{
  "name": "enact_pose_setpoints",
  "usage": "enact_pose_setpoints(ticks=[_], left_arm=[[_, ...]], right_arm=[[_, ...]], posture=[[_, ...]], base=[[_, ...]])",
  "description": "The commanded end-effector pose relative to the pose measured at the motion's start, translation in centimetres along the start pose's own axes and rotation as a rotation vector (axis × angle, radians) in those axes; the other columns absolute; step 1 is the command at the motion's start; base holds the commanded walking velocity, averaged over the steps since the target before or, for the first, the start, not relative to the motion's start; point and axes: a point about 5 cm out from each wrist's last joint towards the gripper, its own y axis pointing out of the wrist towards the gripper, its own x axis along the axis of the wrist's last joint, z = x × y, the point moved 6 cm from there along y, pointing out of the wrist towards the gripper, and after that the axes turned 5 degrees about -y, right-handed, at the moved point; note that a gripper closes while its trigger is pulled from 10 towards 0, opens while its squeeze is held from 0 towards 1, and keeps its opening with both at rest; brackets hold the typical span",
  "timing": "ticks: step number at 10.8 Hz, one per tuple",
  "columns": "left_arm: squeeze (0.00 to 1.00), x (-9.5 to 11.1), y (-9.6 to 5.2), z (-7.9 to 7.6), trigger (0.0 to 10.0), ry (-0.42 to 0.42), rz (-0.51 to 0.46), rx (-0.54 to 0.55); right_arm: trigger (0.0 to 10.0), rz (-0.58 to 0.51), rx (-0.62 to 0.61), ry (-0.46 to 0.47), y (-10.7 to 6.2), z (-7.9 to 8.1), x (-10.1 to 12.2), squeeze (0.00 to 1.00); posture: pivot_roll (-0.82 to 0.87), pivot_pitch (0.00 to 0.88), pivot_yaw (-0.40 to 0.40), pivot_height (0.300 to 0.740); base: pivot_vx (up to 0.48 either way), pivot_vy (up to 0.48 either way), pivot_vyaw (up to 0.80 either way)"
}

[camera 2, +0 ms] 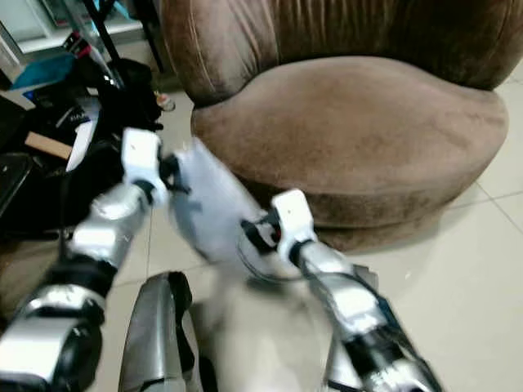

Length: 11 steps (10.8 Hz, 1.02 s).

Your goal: Move the pillow to the sofa from floor

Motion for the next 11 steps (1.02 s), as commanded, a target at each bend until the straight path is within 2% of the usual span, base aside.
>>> enact_pose_setpoints(ticks=[1, 3, 5, 7, 9, 11], left_arm=[[0.0, 1.3, -0.1, -0.3, 10.0, 0.02, -0.049, 0.006], [0.0, 0.2, -0.4, -1.2, 10.0, 0.019, -0.032, 0.0], [0.0, -0.7, -0.5, -1.3, 10.0, 0.022, -0.018, 0.007], [0.0, -1.5, -2.0, 1.6, 10.0, -0.043, -0.049, 0.132], [0.0, -2.6, -4.3, 5.7, 10.0, -0.061, -0.047, 0.262], [0.0, -2.9, -5.3, 6.9, 10.0, -0.061, -0.041, 0.307]], right_arm=[[10.0, -0.04, -0.012, -0.003, 0.7, -0.1, 1.1, 0.0], [10.0, -0.081, -0.013, 0.03, 1.5, 0.0, 1.8, 0.0], [10.0, -0.091, -0.015, 0.047, 2.0, -0.2, 1.7, 0.0], [10.0, -0.117, -0.08, 0.041, 2.7, -2.0, 2.3, 0.0], [10.0, -0.122, -0.059, -0.023, 4.2, -1.2, 3.3, 0.0], [10.0, -0.154, -0.009, 0.006, 5.0, 0.4, 4.0, 0.0]], posture=[[-0.17, 0.0, 0.156, 0.412], [-0.16, 0.0, 0.144, 0.426], [-0.14, 0.0, 0.13, 0.441], [-0.03, 0.0, 0.04, 0.466], [0.04, 0.0, 0.0, 0.466], [0.07, 0.0, -0.014, 0.466]], base=[[0.0, 0.0, 0.0], [0.0, 0.0, 0.0], [0.0, 0.0, 0.0], [0.0, 0.0, 0.0], [0.0, 0.0, 0.0], [0.0, 0.0, 0.0]])
